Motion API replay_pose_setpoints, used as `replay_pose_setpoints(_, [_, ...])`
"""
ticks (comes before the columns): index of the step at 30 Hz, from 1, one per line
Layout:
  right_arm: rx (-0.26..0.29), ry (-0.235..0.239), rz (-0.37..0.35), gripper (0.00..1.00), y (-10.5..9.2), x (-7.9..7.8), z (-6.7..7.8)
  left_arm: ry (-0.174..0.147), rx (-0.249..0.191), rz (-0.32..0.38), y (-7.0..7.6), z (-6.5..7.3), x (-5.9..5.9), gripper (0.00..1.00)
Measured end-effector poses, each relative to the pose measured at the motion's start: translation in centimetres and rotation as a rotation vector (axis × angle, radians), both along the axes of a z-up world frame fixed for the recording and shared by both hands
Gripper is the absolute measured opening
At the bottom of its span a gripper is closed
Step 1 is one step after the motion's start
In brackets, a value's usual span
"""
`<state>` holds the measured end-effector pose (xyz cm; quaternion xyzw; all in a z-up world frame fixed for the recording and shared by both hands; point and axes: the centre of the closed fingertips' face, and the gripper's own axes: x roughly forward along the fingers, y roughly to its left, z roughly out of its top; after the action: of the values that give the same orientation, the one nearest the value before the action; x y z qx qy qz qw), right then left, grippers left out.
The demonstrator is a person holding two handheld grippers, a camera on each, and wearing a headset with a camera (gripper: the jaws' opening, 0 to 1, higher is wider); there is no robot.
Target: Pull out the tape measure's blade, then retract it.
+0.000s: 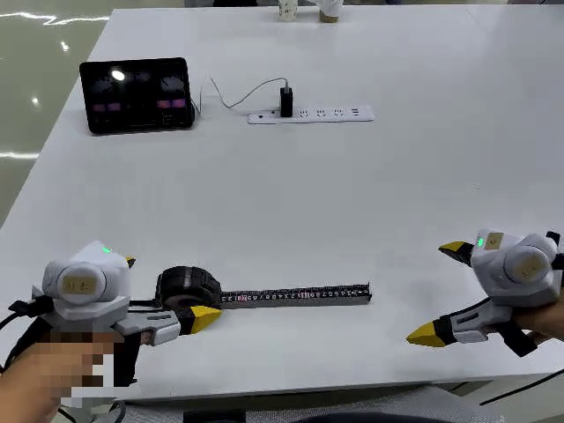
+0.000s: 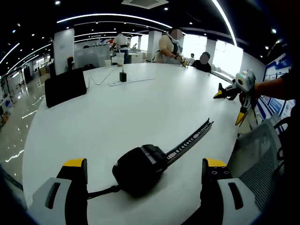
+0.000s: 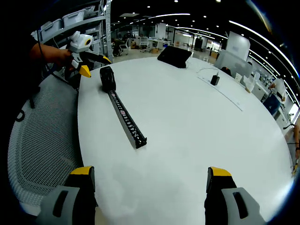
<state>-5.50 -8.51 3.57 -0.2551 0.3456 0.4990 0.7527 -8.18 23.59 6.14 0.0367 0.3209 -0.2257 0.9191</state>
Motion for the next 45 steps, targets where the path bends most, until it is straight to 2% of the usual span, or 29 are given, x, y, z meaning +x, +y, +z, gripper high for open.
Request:
replay_pose_setpoints(6, [-0.03, -0.006, 0.049, 0.99, 0.6, 0.8, -0.4, -0.011, -0.001, 0.023, -0.6, 0.0, 0.2, 0.99])
replay_pose_setpoints(10, [-0.054, -0.009, 0.092, 0.99, 1.3, 0.8, -0.8, -0.02, 0.035, 0.097, 0.4, -0.2, 0.9, 0.99])
replay_pose_setpoints(15, [-0.076, -0.004, 0.135, 0.99, 2.0, 1.3, -1.0, -0.037, 0.013, 0.159, 0.4, -0.3, 1.5, 0.99])
replay_pose_setpoints(18, [-0.08, -0.011, 0.157, 0.99, 2.7, 1.7, -0.9, -0.028, 0.008, 0.188, 0.0, -0.6, 1.7, 0.99])
replay_pose_setpoints(23, [-0.093, -0.018, 0.182, 0.99, 3.6, 2.5, -0.9, -0.036, 0.0, 0.235, -0.3, -1.0, 2.2, 0.99])
replay_pose_setpoints(26, [-0.104, -0.018, 0.198, 0.99, 4.0, 2.8, -1.2, -0.056, 0.022, 0.281, 0.2, -1.2, 2.5, 0.99])
replay_pose_setpoints(28, [-0.111, -0.014, 0.209, 0.99, 4.3, 2.9, -1.3, -0.057, -0.002, 0.325, 0.3, -1.3, 2.6, 0.99])
replay_pose_setpoints(29, [-0.117, -0.006, 0.215, 0.99, 4.4, 2.9, -1.5, -0.068, -0.017, 0.342, 0.2, -1.2, 2.7, 0.99])
replay_pose_setpoints(35, [-0.146, 0.012, 0.241, 0.99, 4.8, 3.0, -2.4, -0.103, -0.021, 0.379, -0.3, -1.9, 2.7, 0.99])
replay_pose_setpoints(36, [-0.149, 0.013, 0.243, 0.99, 4.9, 3.0, -2.5, -0.104, -0.009, 0.378, -0.4, -2.1, 2.6, 0.99])
replay_pose_setpoints(37, [-0.156, 0.013, 0.245, 0.99, 4.9, 3.1, -2.7, -0.128, 0.033, 0.369, -0.2, -2.1, 2.7, 0.99])
replay_pose_setpoints(40, [-0.166, 0.023, 0.248, 0.99, 5.2, 3.2, -3.2, -0.117, 0.001, 0.403, 0.0, -2.6, 2.7, 0.99])
replay_pose_setpoints(43, [-0.172, 0.03, 0.259, 0.98, 5.7, 3.1, -3.5, -0.135, -0.024, 0.44, 0.6, -2.5, 2.8, 0.99])
replay_pose_setpoints(45, [-0.183, 0.042, 0.267, 0.97, 5.8, 2.9, -3.9, -0.163, -0.039, 0.445, 0.9, -2.5, 3.0, 0.99])
